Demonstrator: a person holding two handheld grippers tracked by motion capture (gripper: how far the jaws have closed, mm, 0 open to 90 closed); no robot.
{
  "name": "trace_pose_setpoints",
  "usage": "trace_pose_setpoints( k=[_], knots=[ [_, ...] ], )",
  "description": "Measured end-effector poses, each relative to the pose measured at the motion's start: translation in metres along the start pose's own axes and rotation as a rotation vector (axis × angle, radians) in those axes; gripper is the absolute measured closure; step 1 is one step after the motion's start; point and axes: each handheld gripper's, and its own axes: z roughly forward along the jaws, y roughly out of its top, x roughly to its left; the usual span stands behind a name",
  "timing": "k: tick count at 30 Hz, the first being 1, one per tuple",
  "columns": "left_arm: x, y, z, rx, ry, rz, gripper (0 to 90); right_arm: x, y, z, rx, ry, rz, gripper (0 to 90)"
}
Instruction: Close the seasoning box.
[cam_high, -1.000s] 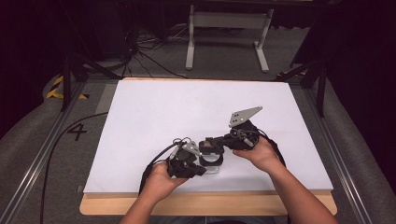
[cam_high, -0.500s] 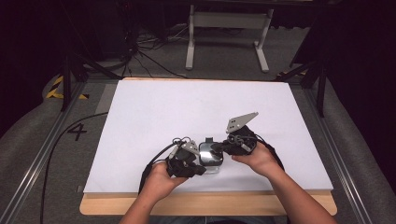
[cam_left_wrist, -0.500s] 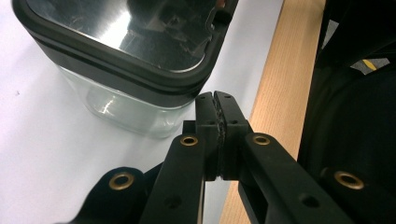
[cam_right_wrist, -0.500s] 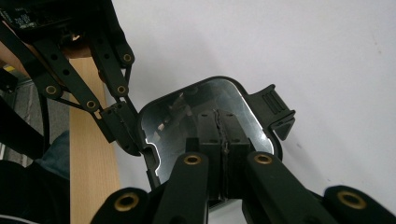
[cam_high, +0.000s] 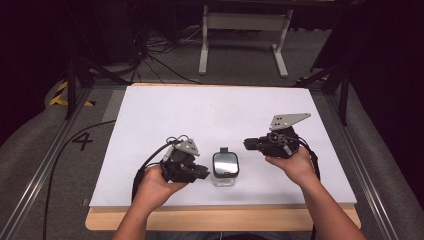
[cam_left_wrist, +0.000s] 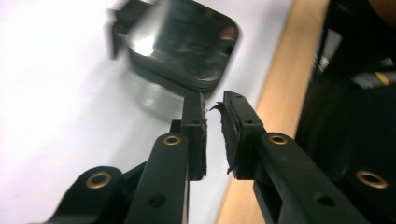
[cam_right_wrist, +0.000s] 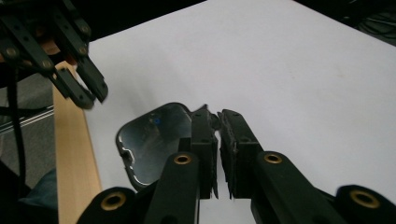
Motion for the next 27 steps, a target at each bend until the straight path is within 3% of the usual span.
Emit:
trace_pose_setpoints(
  k=[5,8,11,15,17,22,23,27],
  knots=[
    [0.017,-0.009,-0.020,-0.088,0.090,-0.081,75.6,-0.014,-0.011,-0.016,-0.008,-0.081,0.040,80.3],
    [0.029,-0.016,-0.028,-0.113,0.150,-0.118,73.8,-0.024,-0.019,-0.026,-0.014,-0.134,0.069,78.5],
    [0.042,-0.025,-0.030,-0.139,0.206,-0.174,68.8,-0.038,-0.030,-0.033,-0.019,-0.186,0.112,73.7],
    [0.056,-0.036,-0.031,-0.159,0.252,-0.188,66.6,-0.059,-0.048,-0.036,-0.041,-0.252,0.164,67.4],
    [0.068,-0.047,-0.029,-0.162,0.302,-0.215,64.2,-0.068,-0.058,-0.036,-0.050,-0.279,0.185,64.9],
    [0.081,-0.058,-0.025,-0.170,0.323,-0.249,60.9,-0.085,-0.077,-0.032,-0.033,-0.295,0.223,61.1],
    [0.087,-0.063,-0.021,-0.154,0.354,-0.252,59.3,-0.093,-0.086,-0.030,-0.024,-0.299,0.238,58.1],
    [0.097,-0.073,-0.014,-0.141,0.401,-0.269,56.7,-0.101,-0.098,-0.026,-0.018,-0.302,0.245,57.1]
  ],
)
